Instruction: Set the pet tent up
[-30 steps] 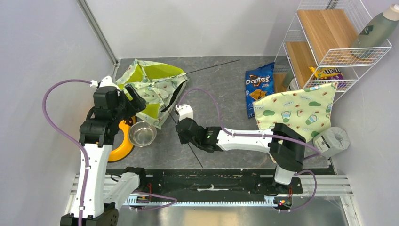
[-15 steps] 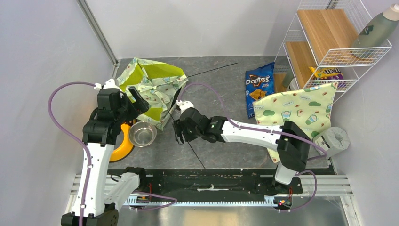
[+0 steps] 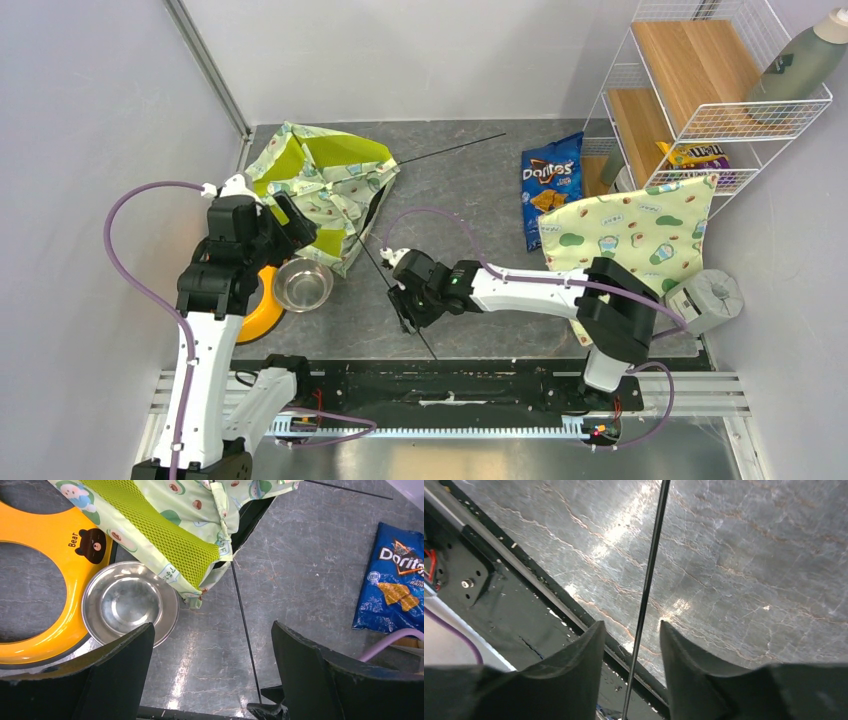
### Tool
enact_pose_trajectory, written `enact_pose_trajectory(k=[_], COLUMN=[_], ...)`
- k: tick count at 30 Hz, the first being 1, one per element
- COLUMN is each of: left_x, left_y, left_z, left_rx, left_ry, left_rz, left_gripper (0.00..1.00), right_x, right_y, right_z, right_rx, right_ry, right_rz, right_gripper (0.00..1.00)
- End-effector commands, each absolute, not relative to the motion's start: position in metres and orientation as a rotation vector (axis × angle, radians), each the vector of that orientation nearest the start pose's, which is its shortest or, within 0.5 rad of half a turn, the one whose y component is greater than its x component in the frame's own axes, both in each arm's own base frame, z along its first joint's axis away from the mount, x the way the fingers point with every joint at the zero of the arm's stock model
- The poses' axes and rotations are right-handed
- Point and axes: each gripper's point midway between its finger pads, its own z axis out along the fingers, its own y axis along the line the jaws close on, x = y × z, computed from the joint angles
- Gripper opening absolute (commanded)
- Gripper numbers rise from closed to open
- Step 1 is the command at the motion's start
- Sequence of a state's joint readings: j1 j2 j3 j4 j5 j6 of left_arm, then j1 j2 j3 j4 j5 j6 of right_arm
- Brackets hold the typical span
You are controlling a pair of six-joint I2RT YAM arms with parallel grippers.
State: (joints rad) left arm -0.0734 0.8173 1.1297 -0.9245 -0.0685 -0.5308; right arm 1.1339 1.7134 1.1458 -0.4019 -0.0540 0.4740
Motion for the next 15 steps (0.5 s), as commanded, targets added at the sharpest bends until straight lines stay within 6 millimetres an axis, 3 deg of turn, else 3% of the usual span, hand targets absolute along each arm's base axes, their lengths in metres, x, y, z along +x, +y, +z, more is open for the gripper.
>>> enact_pose_trajectory(k=[1, 7, 10, 12, 15], left_x=[0.241, 0.240, 0.239, 0.238, 0.237], left_y=[-0.031, -0.030, -0.030, -0.029, -0.028], left_z=[0.269, 0.267, 0.263, 0.261, 0.255], left_rx=[-0.515, -0.512, -0.511, -0.511, -0.505], left_ry=[2.103, 2.104, 2.113, 2.117, 2.124], left_rz=[-0.303, -0.297, -0.294, -0.289, -0.276], left_gripper=[0.92, 0.91, 0.91, 0.91, 0.91], right_x=[0.143, 0.149, 0.149, 0.151, 0.154], right_y=[0.384, 0.388, 0.389, 0.389, 0.389], right_z=[0.057, 0.050, 0.049, 0.051, 0.063], right_rx=[-0.923, -0.877, -0.854, -0.834, -0.803], right_ry=[2.546, 2.553, 2.566, 2.562, 2.538], right_rz=[0.667, 0.651, 0.650, 0.651, 0.653], right_gripper=[0.47, 0.31, 0.16, 0.00, 0.00])
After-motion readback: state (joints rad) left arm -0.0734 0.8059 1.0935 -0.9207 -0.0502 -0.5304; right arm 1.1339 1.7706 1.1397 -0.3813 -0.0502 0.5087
